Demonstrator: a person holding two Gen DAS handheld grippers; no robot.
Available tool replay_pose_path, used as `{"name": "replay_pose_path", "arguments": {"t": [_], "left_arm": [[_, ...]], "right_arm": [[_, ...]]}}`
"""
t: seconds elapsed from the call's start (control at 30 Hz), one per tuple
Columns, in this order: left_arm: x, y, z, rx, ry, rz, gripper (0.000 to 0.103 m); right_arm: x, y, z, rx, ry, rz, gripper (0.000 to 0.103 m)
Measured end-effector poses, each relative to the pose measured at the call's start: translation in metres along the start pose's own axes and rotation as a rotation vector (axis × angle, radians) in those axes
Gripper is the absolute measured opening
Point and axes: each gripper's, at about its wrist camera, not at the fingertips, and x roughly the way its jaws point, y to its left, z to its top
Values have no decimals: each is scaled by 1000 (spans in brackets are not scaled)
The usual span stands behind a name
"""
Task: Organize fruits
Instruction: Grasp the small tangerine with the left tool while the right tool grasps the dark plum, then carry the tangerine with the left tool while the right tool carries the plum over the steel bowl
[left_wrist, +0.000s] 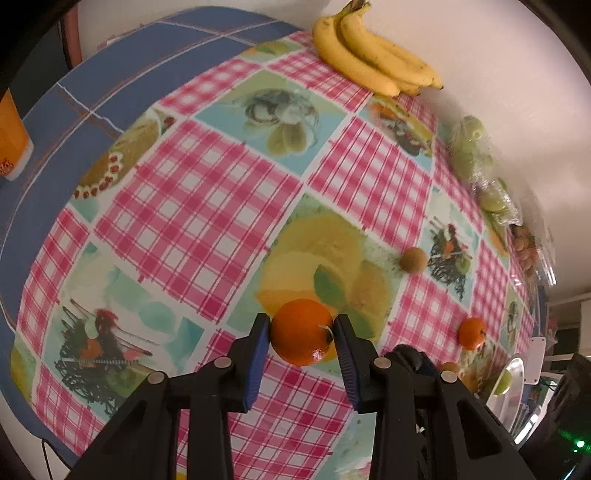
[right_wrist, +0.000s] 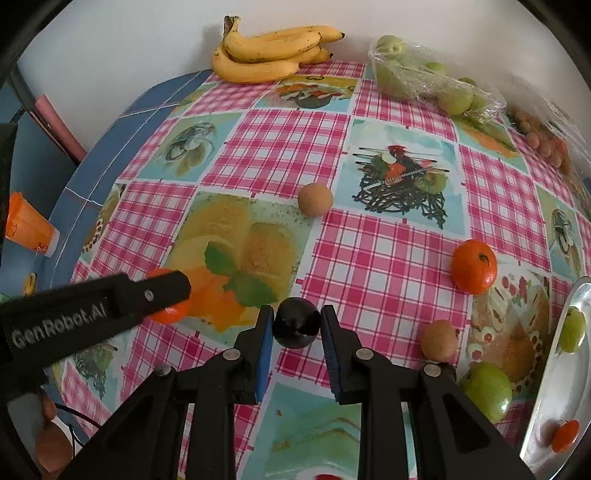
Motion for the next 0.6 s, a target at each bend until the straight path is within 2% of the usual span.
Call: {"name": "replay_pose_path", "arguments": {"t": [0.3, 0.6], "left_arm": [[-7, -22, -8, 26, -27, -27, 38], [-12, -45, -17, 69, -46, -15, 38]], "right_arm": [[-27, -16, -3, 26, -29, 6, 27], [-54, -45, -9, 80, -55, 1, 27]]}}
